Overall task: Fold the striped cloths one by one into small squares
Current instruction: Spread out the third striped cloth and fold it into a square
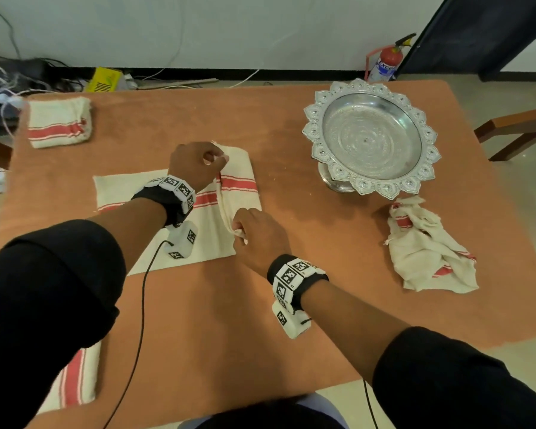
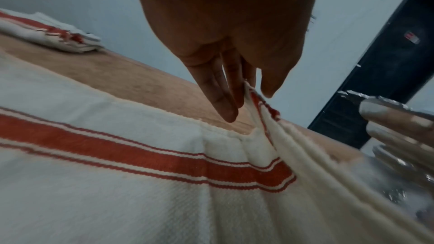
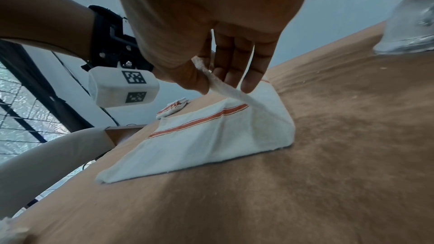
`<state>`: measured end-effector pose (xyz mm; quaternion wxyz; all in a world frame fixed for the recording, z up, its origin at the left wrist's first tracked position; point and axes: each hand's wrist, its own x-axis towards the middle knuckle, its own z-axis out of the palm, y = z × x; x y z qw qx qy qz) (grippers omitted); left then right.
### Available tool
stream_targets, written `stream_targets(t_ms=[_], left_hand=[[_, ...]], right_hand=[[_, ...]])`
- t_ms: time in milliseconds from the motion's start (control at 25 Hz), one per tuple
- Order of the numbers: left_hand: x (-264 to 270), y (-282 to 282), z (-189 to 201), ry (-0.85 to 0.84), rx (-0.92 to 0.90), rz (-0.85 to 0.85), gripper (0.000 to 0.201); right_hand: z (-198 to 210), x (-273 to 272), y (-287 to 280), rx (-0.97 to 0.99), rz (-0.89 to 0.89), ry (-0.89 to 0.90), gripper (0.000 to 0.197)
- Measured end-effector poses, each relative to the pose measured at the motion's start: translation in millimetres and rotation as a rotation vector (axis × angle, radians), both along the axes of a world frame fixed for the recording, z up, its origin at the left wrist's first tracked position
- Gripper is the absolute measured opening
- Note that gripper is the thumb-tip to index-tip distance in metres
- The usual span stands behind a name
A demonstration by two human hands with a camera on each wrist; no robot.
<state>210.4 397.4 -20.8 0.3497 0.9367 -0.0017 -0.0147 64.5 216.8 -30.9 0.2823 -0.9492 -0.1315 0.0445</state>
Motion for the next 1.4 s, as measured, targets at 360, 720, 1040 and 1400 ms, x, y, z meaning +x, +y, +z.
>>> stream_targets(t_ms=[360,720,1040,1400], left_hand=[[-24,97,-23,0.152,-0.216,0.169,0.023],[-49,172,-35,0.208,-0.279,0.221,0.043],[-62,217,-55,0.258,-0.302,0.278,0.044],[-60,243,-65,0.245,-0.264,0.279,0.048]], right_hand=[[-5,-10,78,0.05,0.151,0.034,0.021],[-14,-11,146,-0.031,0.289,0.187,0.017],[-24,-9,198,-0.144,0.397,0.291,0.019],[-36,-8,230,-0.106,0.454,0.297,0.021]])
